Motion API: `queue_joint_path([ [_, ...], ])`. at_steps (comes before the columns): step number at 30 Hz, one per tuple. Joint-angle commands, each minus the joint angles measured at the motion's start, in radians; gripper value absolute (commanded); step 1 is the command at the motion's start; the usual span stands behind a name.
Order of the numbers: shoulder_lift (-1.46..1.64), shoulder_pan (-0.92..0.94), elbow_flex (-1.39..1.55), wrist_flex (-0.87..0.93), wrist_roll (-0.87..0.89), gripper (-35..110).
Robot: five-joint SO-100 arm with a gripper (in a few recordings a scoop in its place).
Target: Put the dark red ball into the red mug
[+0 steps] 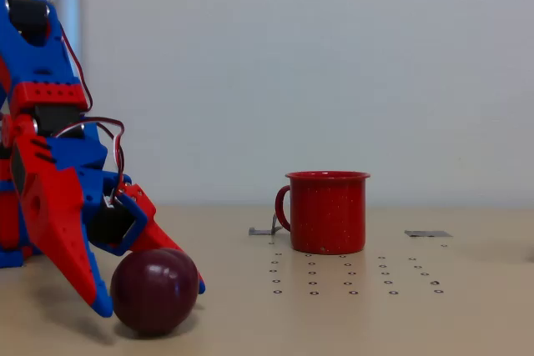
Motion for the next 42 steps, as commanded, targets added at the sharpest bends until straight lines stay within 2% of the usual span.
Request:
queue_joint_path([
  [1,0.02,0.011,-0.081,-0.021,0.009,41],
  [26,0.006,0.0,-0.124,0.029,0.038,26],
  [33,0.077,-0.012,-0.153,0.141,0.135,25],
  [42,0.216,-0.058,-0.218,0.33,0.341,25],
])
